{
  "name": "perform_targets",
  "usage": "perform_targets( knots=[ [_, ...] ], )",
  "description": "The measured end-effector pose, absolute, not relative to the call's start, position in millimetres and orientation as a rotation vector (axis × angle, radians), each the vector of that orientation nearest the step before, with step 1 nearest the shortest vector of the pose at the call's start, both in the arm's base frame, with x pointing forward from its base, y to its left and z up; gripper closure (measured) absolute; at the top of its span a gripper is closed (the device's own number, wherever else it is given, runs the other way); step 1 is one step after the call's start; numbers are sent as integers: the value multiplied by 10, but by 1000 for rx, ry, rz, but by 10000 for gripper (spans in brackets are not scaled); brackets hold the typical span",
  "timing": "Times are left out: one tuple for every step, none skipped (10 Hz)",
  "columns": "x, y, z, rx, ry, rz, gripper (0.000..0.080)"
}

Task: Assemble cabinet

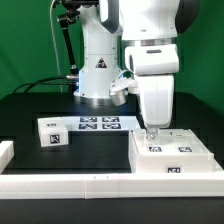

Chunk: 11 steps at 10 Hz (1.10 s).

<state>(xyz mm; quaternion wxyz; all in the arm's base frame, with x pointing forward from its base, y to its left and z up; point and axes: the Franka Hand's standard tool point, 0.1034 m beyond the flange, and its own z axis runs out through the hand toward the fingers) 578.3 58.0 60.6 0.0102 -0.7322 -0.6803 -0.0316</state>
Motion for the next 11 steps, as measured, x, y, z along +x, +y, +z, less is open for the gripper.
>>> perform_targets(
  knots=[
    [5785,579,609,-2286,-2124,-99,461],
    [5788,577,616,-2287,-2124,-100,279],
    [5790,574,624,-2289,-2124,-101,144],
    [5783,567,646,-2300,-2118,-105,144],
    [5763,542,691,-2317,-2112,-114,31],
    [5728,527,738,-2344,-2090,-112,9],
    [5714,502,793,-2390,-2058,-137,9],
    [5651,466,862,-2492,-1960,-176,1],
    [5527,452,907,-2569,-1876,-212,1],
    [5409,466,933,-2630,-1796,-245,2],
    [5292,481,935,-2689,-1700,-255,2]
  ],
)
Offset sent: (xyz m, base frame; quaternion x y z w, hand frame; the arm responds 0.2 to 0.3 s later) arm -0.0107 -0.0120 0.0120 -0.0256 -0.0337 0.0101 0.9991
